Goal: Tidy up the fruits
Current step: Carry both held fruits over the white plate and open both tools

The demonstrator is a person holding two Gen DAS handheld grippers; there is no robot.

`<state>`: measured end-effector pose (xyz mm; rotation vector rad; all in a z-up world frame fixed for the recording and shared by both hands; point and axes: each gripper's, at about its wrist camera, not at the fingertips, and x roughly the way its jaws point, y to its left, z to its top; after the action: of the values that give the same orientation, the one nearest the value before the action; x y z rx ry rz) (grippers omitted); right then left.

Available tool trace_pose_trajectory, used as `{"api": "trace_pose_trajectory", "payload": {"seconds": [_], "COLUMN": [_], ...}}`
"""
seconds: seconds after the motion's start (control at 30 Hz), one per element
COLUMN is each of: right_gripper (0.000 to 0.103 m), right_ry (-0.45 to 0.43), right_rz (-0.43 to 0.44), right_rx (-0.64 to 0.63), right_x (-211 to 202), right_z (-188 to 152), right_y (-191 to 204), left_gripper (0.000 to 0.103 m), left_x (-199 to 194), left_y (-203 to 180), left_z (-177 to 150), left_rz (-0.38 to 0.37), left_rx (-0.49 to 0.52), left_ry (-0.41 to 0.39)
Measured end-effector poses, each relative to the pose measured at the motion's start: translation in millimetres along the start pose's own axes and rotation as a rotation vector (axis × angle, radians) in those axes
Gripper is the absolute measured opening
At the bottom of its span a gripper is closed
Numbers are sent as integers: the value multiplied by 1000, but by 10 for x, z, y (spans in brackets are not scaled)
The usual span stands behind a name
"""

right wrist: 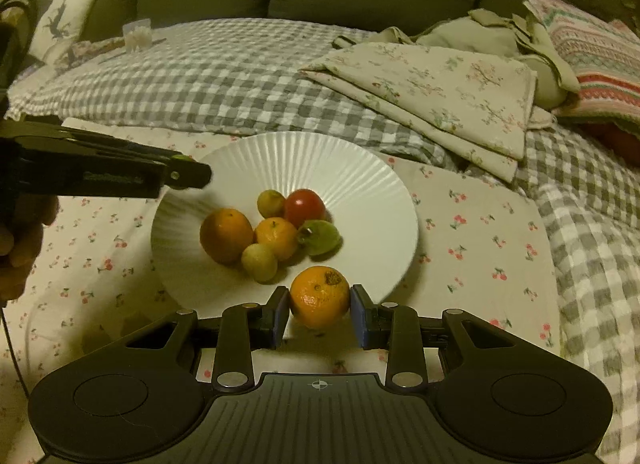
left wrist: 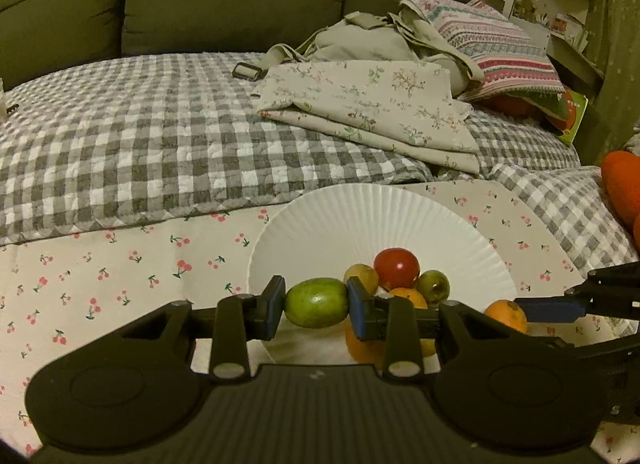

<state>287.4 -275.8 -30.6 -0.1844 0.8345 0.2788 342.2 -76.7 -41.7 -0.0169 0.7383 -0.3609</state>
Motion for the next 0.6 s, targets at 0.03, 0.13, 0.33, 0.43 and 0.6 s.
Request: {"api": "trace_pose_trajectory", "payload": {"seconds": [0.03, 0.13, 0.33, 0.43, 0.6], "right_gripper": [32, 32, 33, 38, 53], "right_ry": [1, 9, 1, -4, -27], "right_rz": [3, 4, 8, 8, 9], "right_rx": [-6, -15, -5, 16, 53], "right_x": [18, 89, 135, 123, 58], "right_z": [5, 11, 3, 14, 50], "right_y": [12, 28, 35, 14, -45], "left_gripper": [32, 32, 33, 44, 51], "left_x": [17, 58, 104, 82, -25], "left_y": [4, 22, 45, 61, 134], "left_z": [-2, -2, -13, -9, 22], "left_rz": [-1, -17, -13, -26, -31], "left_rx": [-2, -8, -16, -20, -48], "left_ry": [2, 6, 18, 16, 2]}}
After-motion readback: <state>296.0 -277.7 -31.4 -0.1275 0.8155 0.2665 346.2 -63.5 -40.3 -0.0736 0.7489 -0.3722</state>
